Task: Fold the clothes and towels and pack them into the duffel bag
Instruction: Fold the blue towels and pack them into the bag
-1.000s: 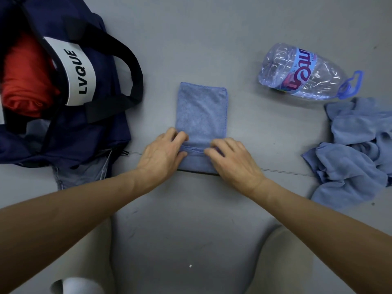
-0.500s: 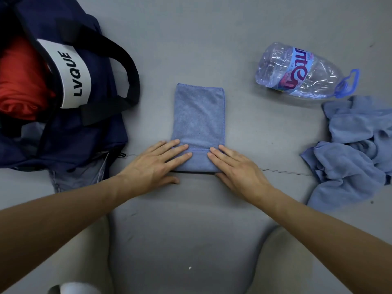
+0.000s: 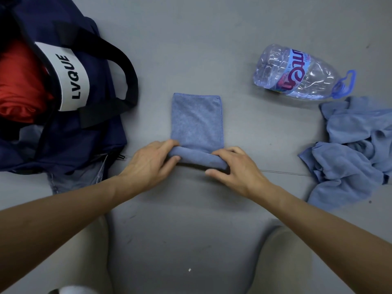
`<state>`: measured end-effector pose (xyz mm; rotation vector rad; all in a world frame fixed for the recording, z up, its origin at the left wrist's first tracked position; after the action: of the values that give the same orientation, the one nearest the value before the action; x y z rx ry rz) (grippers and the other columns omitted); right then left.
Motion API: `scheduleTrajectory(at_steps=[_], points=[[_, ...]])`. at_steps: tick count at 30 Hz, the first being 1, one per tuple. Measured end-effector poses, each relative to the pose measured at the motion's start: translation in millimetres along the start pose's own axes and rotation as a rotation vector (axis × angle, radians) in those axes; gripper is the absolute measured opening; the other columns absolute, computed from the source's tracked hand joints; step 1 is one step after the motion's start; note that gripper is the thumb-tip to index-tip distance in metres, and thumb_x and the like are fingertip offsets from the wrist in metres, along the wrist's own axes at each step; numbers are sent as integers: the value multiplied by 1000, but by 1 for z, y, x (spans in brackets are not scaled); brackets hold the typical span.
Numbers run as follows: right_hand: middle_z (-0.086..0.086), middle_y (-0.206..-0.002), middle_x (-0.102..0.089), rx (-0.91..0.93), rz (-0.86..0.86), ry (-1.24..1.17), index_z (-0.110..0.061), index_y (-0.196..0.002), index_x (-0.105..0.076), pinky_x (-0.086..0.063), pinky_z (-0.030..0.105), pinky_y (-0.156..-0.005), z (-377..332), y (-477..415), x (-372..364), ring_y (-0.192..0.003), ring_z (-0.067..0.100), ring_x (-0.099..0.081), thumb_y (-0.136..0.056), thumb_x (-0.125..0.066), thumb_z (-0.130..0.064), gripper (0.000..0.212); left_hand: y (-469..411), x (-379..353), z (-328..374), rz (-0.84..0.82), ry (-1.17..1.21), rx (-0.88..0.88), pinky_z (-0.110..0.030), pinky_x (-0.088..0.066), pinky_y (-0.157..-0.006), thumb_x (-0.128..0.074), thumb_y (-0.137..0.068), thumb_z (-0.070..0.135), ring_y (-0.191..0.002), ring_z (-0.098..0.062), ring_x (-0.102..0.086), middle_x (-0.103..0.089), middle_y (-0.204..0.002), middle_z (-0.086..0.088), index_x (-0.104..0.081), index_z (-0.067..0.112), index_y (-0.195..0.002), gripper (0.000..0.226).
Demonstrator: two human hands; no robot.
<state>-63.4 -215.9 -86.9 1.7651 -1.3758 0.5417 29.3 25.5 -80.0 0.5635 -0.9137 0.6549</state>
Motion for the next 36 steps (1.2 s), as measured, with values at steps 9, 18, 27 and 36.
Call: scheduleTrajectory(at_steps=[9, 18, 27, 36], points=[[2, -86, -68, -120, 37, 58, -25, -117, -56, -35, 30, -75, -14, -10, 5, -87, 25, -60, -97, -53, -48, 30, -3, -12, 4, -142, 134, 283, -36, -42, -68, -46, -99, 46, -76, -23, -57, -59, -76, 7, -48, 31, -116, 22], [6, -144, -54, 386, 111, 525, -12, -143, -51, -33, 43, -117, -7, -6, -15, -133, 25, -50, -92, -57, -33, 55, -9, -6, 10, 15, -179, 104, -40, -49, -76, -55, -95, 43, -98, -30, -59, -60, -112, -2, -41, 27, -145, 54], [2, -147, -53, 248, 59, 405, -14, -146, -49, -32, 42, -115, -5, -8, -13, -135, 22, -51, -84, -74, -31, 68, -2, -19, -12, -107, -262, -345, -39, -40, -109, -65, -86, 56, -128, -25, -52, -53, -146, -5, -47, 15, -148, 77], [-10, -142, -55, 165, -14, 249, -26, -139, -50, -29, 28, -114, -12, -4, 2, -127, 14, -51, -86, -65, -45, 58, -2, -5, 8, -26, -64, -189, -34, -52, -73, -50, -84, 32, -85, -22, -63, -63, -111, 4, -64, 20, -122, 42]])
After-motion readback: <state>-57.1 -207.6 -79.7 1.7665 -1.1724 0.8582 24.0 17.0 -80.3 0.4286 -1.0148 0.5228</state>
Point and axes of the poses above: each hand's wrist, its own y-axis away from the middle knuckle, its own x-axis out of the back of the hand, z = x × y, the point moved 2 cm from there along -y, towards the middle knuckle
